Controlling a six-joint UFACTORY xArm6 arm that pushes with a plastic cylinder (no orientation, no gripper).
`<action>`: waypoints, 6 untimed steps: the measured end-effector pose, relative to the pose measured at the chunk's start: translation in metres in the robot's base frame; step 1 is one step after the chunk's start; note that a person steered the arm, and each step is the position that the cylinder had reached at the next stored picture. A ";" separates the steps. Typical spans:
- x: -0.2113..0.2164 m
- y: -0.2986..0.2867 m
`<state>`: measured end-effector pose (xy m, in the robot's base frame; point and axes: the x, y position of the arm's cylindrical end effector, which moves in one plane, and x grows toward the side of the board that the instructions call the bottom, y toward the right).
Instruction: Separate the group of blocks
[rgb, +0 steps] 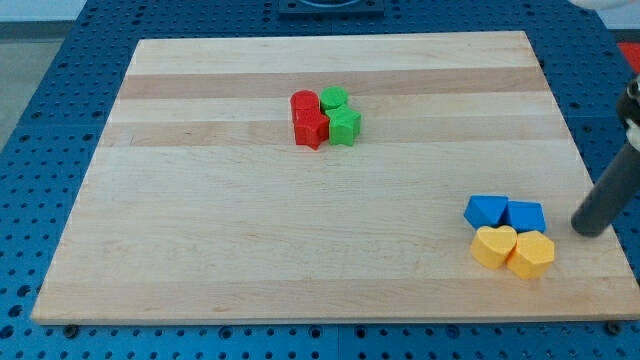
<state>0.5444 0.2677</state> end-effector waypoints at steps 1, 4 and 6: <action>0.020 0.000; 0.020 -0.037; -0.001 -0.063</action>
